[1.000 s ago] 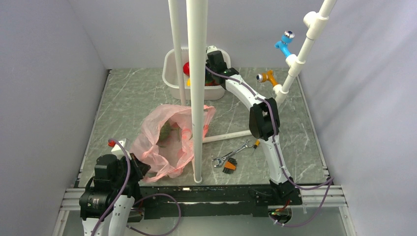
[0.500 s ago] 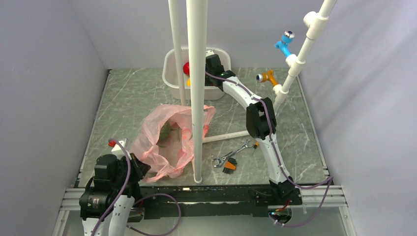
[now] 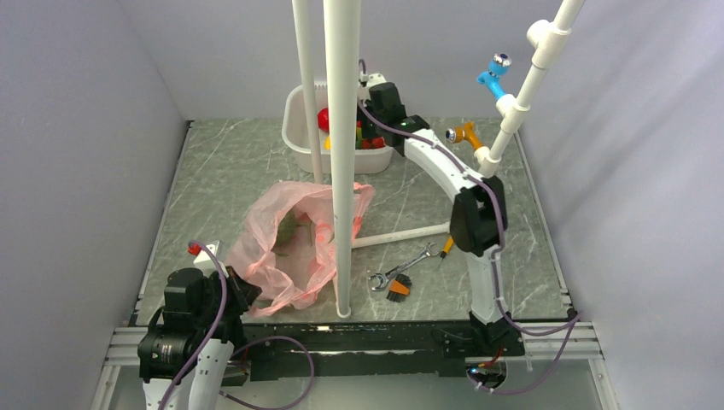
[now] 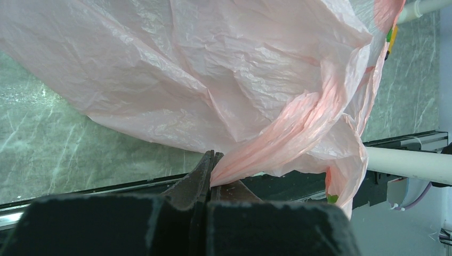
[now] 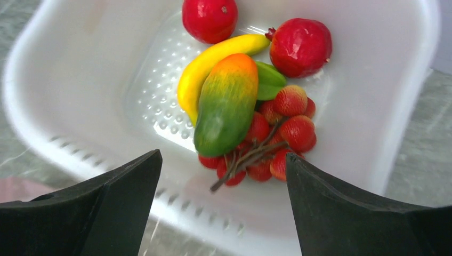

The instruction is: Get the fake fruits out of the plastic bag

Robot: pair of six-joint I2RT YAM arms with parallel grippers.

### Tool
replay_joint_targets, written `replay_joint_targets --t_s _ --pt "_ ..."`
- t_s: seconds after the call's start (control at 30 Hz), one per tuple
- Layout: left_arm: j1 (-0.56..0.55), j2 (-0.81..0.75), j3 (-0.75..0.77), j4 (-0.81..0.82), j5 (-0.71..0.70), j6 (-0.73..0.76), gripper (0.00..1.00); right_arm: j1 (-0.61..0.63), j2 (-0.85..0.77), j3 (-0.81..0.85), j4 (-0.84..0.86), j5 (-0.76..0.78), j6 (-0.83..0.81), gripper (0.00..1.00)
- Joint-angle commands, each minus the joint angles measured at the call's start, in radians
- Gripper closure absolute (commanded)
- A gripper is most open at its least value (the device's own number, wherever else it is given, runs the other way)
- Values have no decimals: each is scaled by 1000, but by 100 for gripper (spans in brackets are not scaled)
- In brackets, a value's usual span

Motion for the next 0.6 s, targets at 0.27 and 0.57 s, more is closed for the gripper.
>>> replay_joint_targets --t_s 0.27,0.57 --pt "6 8 -4 42 21 18 100 73 -557 -679 308 -35 80 11" --pt "6 12 -2 39 19 15 100 142 -906 -1122 509 -88 120 11"
